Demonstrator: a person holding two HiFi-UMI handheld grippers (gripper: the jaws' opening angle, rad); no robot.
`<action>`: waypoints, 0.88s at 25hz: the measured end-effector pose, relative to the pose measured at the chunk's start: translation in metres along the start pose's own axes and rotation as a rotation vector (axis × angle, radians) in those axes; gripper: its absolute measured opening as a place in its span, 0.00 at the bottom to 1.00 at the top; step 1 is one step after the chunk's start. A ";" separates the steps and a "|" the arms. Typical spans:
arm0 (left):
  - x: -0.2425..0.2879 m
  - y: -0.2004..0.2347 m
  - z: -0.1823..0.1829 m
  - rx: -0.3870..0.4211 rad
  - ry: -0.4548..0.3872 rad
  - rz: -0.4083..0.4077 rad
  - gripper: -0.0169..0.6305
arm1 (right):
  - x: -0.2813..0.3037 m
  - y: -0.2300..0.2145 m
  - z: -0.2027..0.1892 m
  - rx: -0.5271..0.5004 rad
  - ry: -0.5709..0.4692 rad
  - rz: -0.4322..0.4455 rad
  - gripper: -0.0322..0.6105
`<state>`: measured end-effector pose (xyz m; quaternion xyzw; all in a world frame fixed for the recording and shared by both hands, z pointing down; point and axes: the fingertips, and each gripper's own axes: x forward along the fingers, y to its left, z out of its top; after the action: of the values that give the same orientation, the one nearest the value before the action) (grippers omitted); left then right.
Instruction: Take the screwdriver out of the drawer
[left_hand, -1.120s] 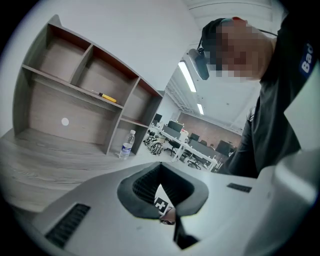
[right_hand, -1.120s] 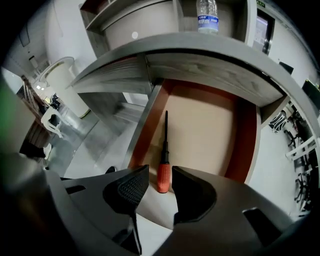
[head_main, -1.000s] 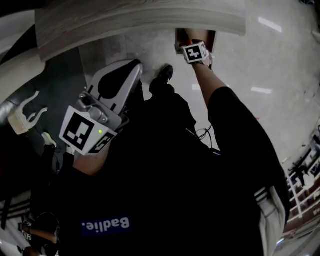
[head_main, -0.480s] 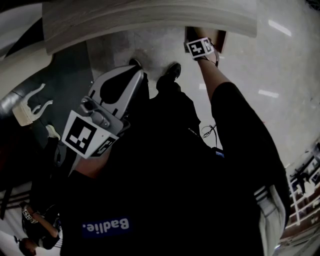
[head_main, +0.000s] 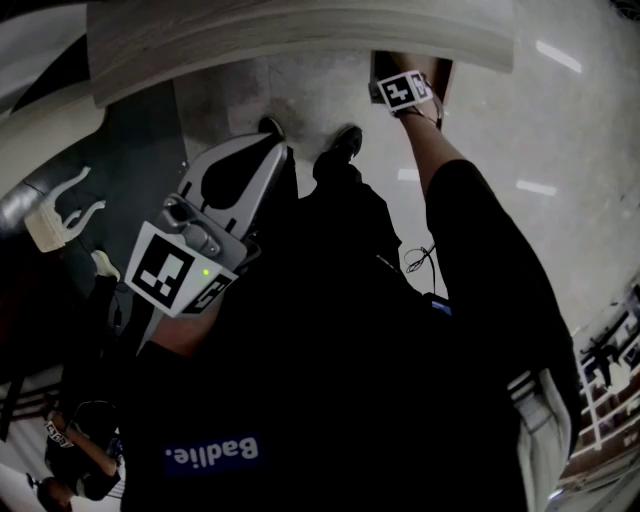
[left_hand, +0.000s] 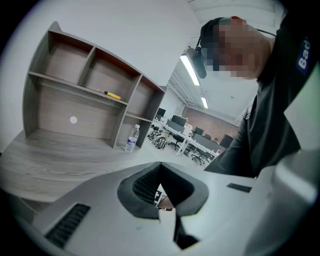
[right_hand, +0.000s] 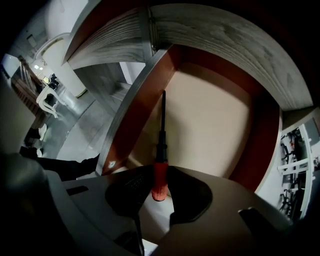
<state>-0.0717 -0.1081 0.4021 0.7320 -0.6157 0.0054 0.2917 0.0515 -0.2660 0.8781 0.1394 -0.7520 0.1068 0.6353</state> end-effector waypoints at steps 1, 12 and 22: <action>-0.001 -0.001 0.000 0.005 -0.002 -0.004 0.03 | -0.003 -0.002 -0.003 -0.013 0.006 -0.007 0.23; -0.004 -0.017 0.010 0.039 -0.025 -0.136 0.03 | -0.065 -0.002 -0.020 -0.125 -0.049 -0.047 0.23; -0.023 -0.024 0.036 0.084 -0.055 -0.321 0.03 | -0.136 0.029 -0.046 -0.012 -0.078 -0.092 0.23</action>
<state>-0.0682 -0.1018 0.3539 0.8325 -0.4976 -0.0354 0.2410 0.1051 -0.2128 0.7523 0.1741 -0.7698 0.0672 0.6105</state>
